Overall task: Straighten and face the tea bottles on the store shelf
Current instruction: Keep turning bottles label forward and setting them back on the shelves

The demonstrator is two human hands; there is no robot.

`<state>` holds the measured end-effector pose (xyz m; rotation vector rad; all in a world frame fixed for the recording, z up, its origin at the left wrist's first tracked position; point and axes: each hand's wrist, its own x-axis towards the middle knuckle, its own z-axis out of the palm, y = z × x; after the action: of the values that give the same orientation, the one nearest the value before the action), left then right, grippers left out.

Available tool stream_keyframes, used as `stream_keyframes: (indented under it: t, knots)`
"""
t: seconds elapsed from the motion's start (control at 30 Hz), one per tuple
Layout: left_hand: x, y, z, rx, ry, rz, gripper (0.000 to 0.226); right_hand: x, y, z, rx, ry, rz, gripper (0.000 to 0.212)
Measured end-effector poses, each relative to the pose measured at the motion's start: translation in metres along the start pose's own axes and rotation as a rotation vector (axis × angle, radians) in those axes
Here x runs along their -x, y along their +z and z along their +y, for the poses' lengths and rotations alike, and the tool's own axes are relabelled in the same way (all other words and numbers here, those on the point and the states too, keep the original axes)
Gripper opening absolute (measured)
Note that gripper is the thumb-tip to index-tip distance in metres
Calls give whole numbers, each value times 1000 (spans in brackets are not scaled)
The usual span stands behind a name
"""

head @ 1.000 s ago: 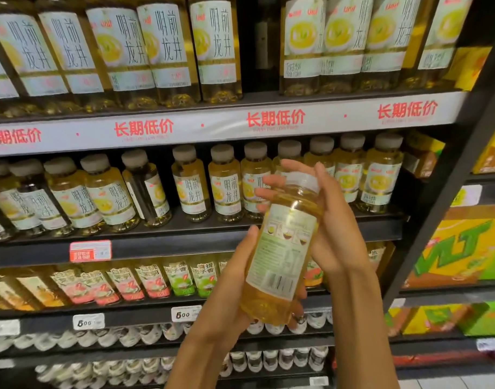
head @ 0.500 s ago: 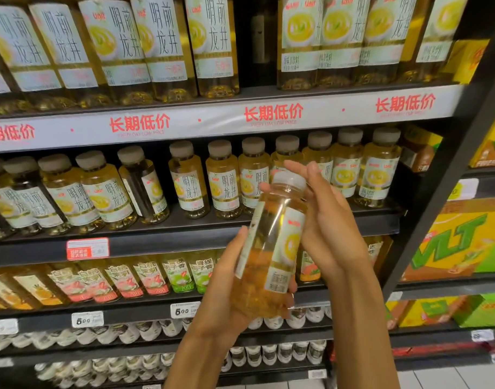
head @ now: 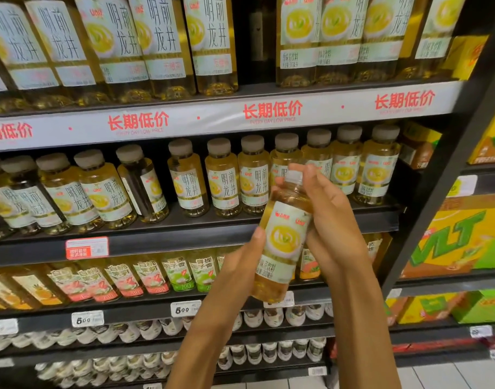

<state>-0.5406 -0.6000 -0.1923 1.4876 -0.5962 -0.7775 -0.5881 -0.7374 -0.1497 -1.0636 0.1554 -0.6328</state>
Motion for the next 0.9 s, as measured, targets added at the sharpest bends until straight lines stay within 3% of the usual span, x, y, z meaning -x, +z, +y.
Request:
stream_keyframes:
  t: [0.2, 0.47, 0.73, 0.9]
  knots:
    - [7, 4, 5, 330, -85, -241, 65, 1, 0, -3, -162, 84, -89, 39]
    - [13, 5, 20, 585, -102, -520, 67, -8, -3, 5, -296, 391, 83, 48]
    - [10, 10, 16, 706, -131, -468, 62, -12, -5, 19, -279, 555, 53, 53]
    - [9, 10, 9, 648, -122, -366, 58, -12, -9, 15, -243, 406, 57, 54]
